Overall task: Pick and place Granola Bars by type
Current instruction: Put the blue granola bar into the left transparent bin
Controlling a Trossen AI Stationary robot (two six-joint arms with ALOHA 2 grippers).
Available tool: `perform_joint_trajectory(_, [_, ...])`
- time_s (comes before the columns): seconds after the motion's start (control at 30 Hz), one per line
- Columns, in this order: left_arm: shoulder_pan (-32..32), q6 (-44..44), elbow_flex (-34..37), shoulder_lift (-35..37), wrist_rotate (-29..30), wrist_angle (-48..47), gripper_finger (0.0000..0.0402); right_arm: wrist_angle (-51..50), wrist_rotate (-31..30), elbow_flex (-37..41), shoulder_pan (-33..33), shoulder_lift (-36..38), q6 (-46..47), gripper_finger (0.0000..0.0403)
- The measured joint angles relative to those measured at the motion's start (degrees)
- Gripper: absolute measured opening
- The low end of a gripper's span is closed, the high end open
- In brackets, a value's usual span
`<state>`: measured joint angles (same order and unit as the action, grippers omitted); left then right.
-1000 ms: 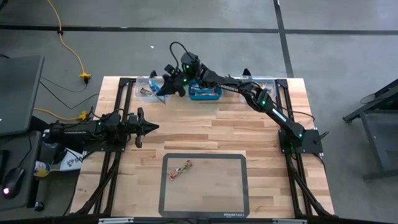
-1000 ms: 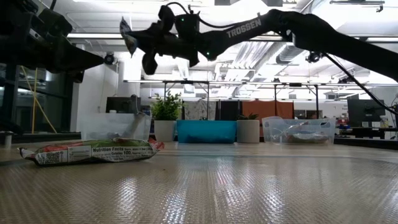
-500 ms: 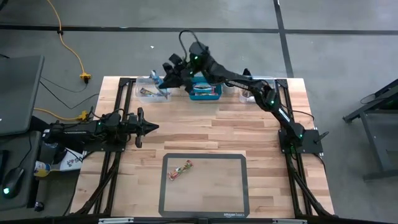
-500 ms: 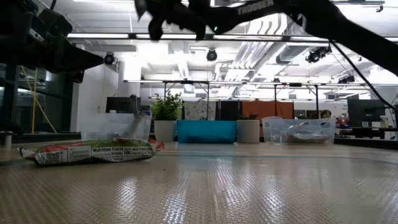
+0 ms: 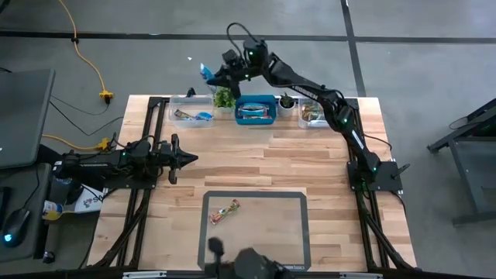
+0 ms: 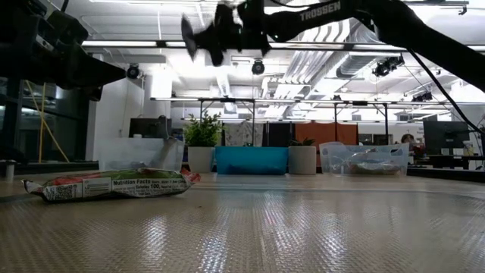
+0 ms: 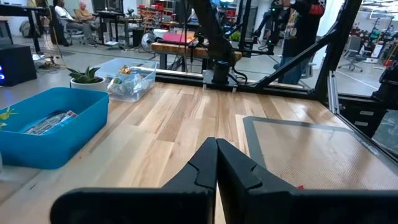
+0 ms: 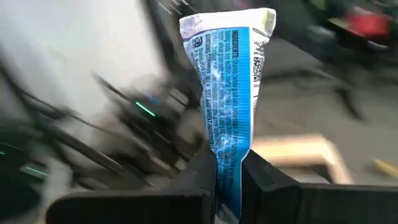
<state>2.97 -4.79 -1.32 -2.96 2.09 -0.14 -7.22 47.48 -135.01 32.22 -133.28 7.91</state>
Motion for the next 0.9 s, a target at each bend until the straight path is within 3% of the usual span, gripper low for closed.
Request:
perform_joint_trajectory(0.2, [0.01,-0.01,0.00,0.00,0.02,0.00,0.0001,-17.74,-16.92,0.79,0.88,-0.07,-22.62,0.0017])
perform_joint_trajectory(0.4, [0.01,0.01,0.00,0.00,0.02,0.00,0.0001,-21.96,-25.63,1.00,0.09,-0.37,-29.93,0.0017])
perform_joint_trajectory(0.53, [0.01,0.00,0.01,0.00,0.00,0.00,0.0001,-19.47,-26.35,1.04,-0.91,-1.84,-29.53,0.0017])
perform_joint_trajectory(0.67, [0.01,-0.01,0.00,0.00,0.00,0.00,0.0001,-9.44,-23.94,1.03,-3.20,-3.36,-25.32,0.0017])
perform_joint_trajectory(0.9, [-0.01,0.00,0.00,0.00,0.00,0.00,0.0001,2.91,-24.78,0.97,-6.85,-8.25,-23.66,0.0017])
